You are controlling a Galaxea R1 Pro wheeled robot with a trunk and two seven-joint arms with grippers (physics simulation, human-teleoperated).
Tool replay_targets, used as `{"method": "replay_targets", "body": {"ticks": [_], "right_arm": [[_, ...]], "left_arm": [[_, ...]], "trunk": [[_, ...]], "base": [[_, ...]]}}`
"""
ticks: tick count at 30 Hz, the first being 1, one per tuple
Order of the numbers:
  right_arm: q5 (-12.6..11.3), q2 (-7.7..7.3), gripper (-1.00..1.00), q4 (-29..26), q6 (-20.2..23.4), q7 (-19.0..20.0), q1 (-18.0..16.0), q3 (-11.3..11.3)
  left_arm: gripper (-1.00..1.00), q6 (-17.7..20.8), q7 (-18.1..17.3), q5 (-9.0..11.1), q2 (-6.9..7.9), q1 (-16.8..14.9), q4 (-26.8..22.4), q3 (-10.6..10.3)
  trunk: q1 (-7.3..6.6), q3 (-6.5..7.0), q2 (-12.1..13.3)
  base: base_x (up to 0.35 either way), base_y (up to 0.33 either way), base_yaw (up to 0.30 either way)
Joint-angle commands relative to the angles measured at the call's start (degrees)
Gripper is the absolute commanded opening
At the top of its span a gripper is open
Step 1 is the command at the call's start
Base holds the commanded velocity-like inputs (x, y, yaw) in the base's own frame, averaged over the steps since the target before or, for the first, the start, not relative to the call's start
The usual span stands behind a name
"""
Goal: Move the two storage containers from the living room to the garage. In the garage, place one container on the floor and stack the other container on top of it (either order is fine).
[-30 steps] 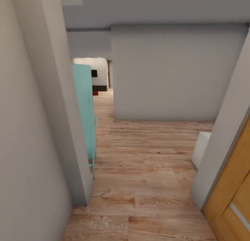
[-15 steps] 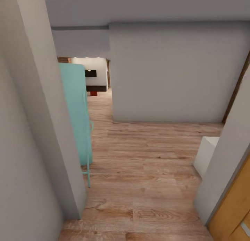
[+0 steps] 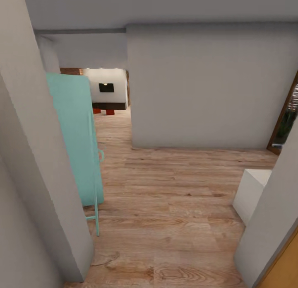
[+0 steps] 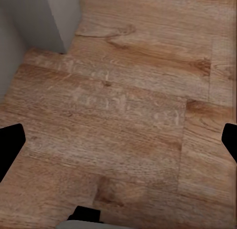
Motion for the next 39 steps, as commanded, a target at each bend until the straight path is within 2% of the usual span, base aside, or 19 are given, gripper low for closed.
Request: {"method": "replay_targets", "body": {"ticks": [1, 15, 39], "right_arm": [[0.01, 0.0, 1.0, -0.08, -0.04, -0.18, 0.03, 0.06], [0.01, 0.0, 1.0, -0.07, -0.04, -0.59, 0.03, -0.04], [0.01, 0.0, 1.0, -0.02, -0.07, -0.36, 0.03, -0.11]], "left_arm": [[1.0, -0.32, -0.02, 0.07, -0.01, -0.1, 0.21, 0.15], [1.0, -0.32, -0.08, 0.07, 0.01, -0.1, 0.21, 0.15], [1.0, -0.23, -0.11, -0.01, 0.3, -0.1, 0.21, 0.06]], "trunk": [[0.04, -0.05, -0.03], [0.04, -0.05, -0.03], [0.04, -0.05, -0.03]], "base": [[0.324, -0.126, 0.0], [0.325, -0.103, 0.0], [0.326, 0.024, 0.0]]}}
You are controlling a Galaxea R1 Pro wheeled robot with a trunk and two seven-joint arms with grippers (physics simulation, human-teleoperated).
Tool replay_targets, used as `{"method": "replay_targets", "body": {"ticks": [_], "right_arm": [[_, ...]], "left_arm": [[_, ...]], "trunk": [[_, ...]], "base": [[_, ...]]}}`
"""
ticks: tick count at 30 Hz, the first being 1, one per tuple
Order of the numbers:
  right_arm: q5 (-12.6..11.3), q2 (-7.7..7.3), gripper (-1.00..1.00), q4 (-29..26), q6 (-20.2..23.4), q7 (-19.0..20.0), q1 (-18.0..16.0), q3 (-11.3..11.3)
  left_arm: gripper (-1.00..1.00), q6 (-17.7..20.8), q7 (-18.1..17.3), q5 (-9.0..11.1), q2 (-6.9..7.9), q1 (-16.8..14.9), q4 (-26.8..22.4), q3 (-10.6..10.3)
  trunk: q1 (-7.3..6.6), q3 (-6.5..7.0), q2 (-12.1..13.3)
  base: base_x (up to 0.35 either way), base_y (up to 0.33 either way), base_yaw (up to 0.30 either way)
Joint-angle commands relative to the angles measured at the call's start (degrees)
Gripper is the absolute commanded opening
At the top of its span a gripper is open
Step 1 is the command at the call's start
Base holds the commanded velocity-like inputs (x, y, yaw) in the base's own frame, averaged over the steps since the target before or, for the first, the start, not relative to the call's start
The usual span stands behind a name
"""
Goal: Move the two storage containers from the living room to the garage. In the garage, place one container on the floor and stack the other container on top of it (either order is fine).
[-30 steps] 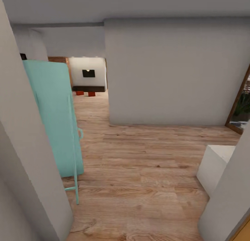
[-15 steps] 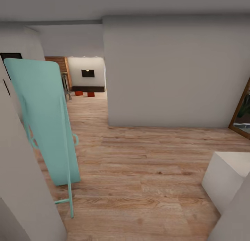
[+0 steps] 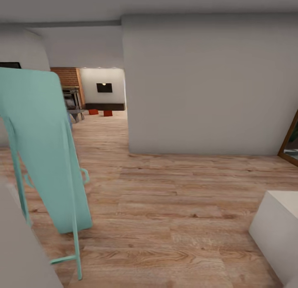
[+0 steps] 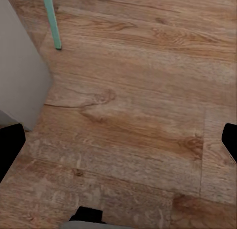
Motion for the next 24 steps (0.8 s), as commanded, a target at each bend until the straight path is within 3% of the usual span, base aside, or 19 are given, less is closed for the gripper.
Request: {"method": "replay_targets", "body": {"ticks": [1, 24], "right_arm": [[0.02, 0.01, 1.0, -0.11, -0.03, -0.2, 0.03, 0.05], [0.02, 0.01, 1.0, -0.13, -0.02, -0.2, 0.03, 0.05]], "left_arm": [[1.0, -0.32, -0.02, 0.07, -0.03, -0.1, 0.21, 0.14], [1.0, -0.31, -0.02, -0.01, -0.03, -0.1, 0.21, 0.12]], "trunk": [[0.04, -0.05, -0.03], [0.04, -0.05, -0.03]], "base": [[0.326, 0.0, 0.0], [0.326, 0.0, 0.0]]}}
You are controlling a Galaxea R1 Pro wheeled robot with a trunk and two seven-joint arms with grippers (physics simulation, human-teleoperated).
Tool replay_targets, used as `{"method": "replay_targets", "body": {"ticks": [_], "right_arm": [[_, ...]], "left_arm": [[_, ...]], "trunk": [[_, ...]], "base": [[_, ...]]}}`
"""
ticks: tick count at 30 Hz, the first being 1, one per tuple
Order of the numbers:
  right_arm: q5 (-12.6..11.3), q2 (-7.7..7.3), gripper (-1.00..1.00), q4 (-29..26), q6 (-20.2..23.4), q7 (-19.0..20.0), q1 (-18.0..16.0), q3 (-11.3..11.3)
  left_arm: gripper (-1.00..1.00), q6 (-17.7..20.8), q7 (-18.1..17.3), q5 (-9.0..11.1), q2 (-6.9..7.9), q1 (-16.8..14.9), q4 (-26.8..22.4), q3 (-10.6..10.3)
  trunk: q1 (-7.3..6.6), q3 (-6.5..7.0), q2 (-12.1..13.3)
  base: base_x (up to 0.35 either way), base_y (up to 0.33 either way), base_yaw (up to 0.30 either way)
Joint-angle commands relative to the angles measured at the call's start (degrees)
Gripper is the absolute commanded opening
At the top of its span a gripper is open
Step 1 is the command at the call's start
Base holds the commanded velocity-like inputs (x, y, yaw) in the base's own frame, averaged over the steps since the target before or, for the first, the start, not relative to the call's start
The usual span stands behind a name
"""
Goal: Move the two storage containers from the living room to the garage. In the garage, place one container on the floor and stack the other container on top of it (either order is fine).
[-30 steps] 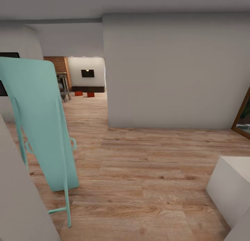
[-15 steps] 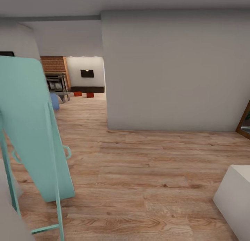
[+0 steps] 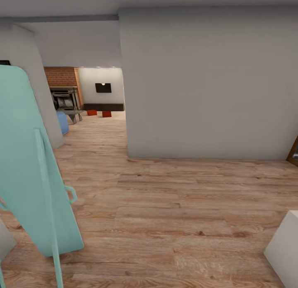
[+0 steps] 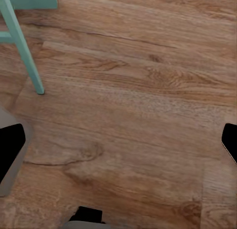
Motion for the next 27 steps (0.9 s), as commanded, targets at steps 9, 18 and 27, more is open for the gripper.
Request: {"method": "replay_targets", "body": {"ticks": [9, 18, 27], "right_arm": [[0.02, 0.01, 1.0, -0.09, -0.04, -0.2, 0.03, 0.05], [0.02, 0.01, 1.0, -0.08, -0.04, -0.2, 0.03, 0.05], [0.02, 0.01, 1.0, -0.07, -0.04, -0.2, 0.03, 0.05]], "left_arm": [[1.0, -0.31, 0.0, 0.08, -0.04, -0.1, 0.21, 0.15], [1.0, -0.31, 0.03, 0.08, -0.08, -0.1, 0.21, 0.1], [1.0, -0.31, 0.05, 0.08, -0.13, -0.1, 0.21, 0.12]], "trunk": [[0.04, -0.05, -0.03], [0.04, -0.05, -0.03], [0.04, -0.05, -0.03]], "base": [[0.326, -0.018, 0.0], [0.326, -0.082, 0.0], [0.326, -0.098, 0.0]]}}
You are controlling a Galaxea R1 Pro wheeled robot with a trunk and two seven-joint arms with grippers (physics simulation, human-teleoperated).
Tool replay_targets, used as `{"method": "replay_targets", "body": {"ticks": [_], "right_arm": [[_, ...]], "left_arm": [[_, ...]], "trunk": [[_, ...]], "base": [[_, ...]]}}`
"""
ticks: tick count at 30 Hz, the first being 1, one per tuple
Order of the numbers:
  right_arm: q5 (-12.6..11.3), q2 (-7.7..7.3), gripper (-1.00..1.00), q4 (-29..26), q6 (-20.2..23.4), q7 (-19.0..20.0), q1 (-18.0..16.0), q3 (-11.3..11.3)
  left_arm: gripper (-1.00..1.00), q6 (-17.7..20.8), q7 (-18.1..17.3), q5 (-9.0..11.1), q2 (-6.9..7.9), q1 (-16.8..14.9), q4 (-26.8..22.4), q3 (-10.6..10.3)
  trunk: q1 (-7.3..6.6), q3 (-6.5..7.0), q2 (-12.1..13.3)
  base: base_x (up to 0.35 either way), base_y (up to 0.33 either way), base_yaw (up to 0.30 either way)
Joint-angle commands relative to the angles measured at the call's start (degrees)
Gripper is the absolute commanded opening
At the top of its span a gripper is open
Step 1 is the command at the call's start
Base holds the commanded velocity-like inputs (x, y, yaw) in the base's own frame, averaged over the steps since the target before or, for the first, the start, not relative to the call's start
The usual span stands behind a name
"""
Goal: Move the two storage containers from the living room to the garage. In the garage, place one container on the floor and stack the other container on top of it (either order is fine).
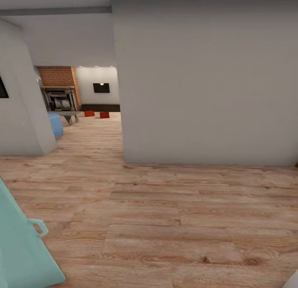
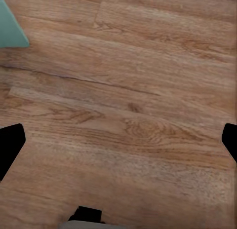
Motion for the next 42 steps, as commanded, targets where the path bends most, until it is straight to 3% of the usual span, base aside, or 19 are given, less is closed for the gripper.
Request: {"method": "replay_targets", "body": {"ticks": [1, 42], "right_arm": [[0.02, 0.01, 1.0, -0.09, -0.04, -0.2, 0.03, 0.05], [0.02, 0.01, 1.0, -0.1, -0.04, -0.46, 0.03, 0.05]], "left_arm": [[1.0, -0.32, -0.02, 0.09, -0.01, -0.1, 0.21, 0.13], [1.0, -0.32, -0.11, 0.08, 0.16, -0.1, 0.21, 0.12]], "trunk": [[0.04, -0.05, -0.02], [0.04, -0.05, -0.02]], "base": [[0.326, -0.098, 0.0], [0.326, -0.028, 0.0]]}}
